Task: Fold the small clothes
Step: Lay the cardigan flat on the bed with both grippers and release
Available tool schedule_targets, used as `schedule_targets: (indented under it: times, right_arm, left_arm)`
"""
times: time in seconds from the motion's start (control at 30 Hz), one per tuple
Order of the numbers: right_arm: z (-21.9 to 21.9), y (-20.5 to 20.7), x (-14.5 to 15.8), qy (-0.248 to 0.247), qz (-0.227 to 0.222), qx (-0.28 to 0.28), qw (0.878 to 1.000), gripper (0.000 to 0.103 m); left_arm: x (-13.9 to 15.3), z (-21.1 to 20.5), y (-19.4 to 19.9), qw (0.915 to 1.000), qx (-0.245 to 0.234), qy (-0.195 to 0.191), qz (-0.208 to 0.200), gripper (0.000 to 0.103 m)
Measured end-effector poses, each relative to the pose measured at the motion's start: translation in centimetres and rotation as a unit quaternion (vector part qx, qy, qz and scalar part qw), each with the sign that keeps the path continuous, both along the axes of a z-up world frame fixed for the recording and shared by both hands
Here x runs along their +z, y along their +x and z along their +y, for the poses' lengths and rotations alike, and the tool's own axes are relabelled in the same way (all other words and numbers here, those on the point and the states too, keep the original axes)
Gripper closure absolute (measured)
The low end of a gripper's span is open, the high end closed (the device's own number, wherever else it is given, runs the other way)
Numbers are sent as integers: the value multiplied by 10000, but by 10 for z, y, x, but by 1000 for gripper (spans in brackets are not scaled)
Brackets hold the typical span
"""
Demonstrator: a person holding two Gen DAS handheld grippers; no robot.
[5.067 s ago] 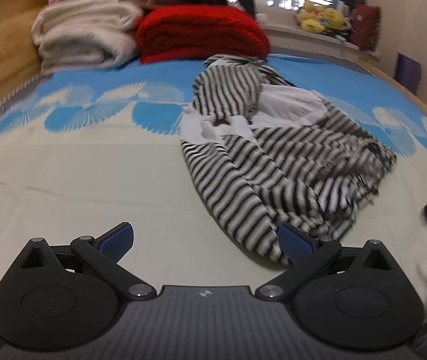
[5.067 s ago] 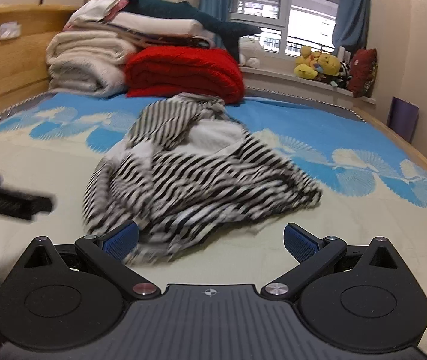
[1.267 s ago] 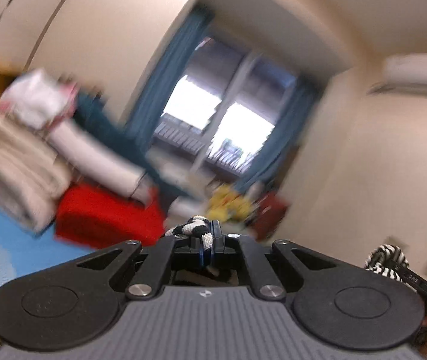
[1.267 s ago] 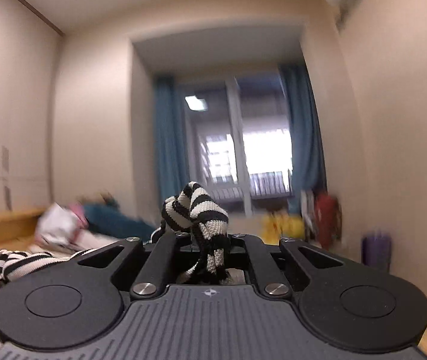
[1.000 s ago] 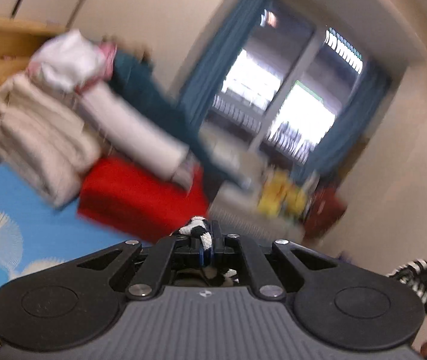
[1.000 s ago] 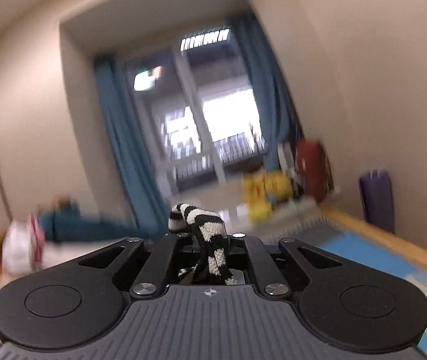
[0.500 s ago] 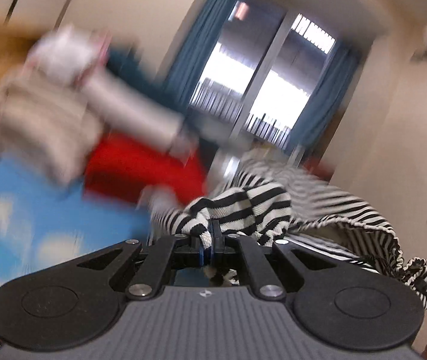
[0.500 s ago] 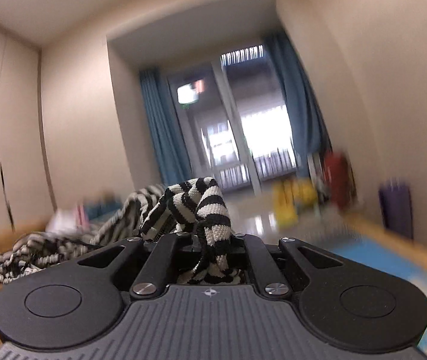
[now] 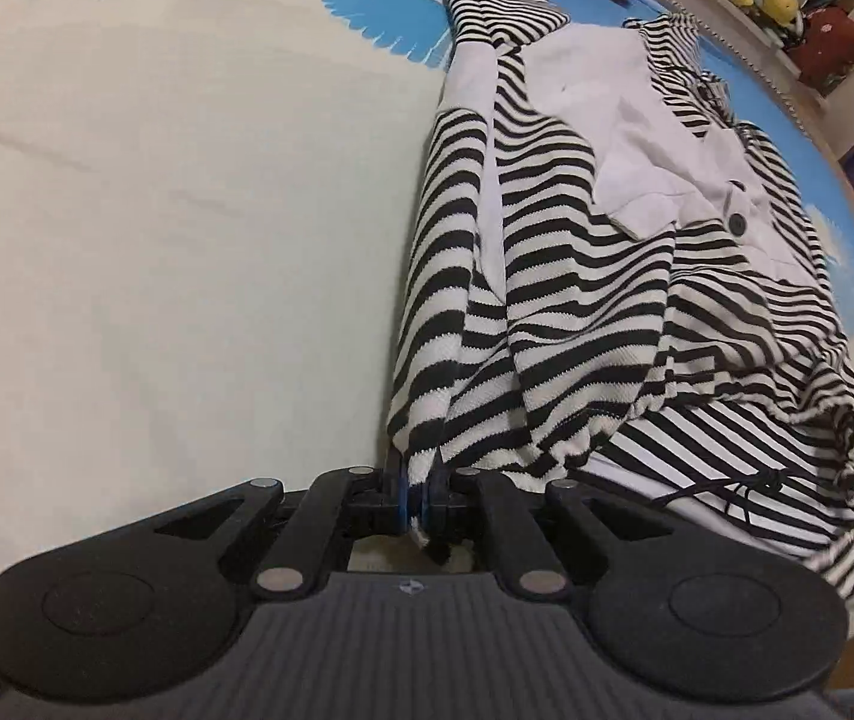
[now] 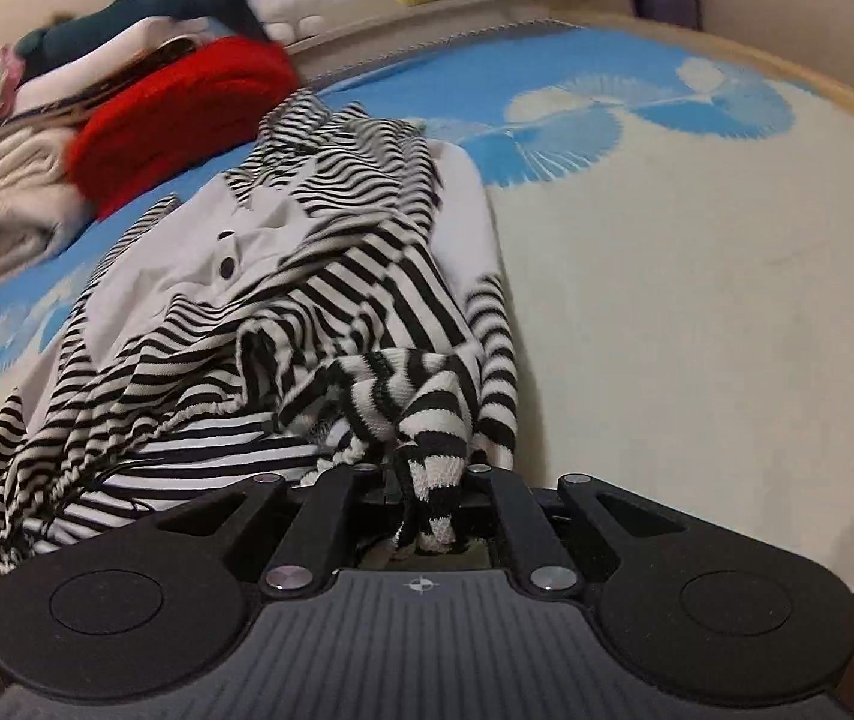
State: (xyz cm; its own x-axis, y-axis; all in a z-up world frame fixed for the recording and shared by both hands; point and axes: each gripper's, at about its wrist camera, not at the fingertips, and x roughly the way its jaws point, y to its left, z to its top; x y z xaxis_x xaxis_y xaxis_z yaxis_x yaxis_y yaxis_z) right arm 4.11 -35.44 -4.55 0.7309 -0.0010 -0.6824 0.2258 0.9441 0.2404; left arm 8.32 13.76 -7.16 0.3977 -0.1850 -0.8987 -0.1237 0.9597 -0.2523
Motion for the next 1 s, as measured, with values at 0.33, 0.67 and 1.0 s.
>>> schedule_targets:
  times: [0.33,0.67,1.0]
  right_arm:
    - [-12,1,36,-1105,672,243,9913,32]
    - [63,87,47,-1412,68,1692,9754,33]
    - [69,96,10,-1997,613,1545,9657,93]
  left_arm:
    - [48,10,7,9941,-56,598,-899,17]
    - [39,-89,56,9693,-2169,241,-1136,17]
    - [6,-86,59,9650,-2371,840,-740,89]
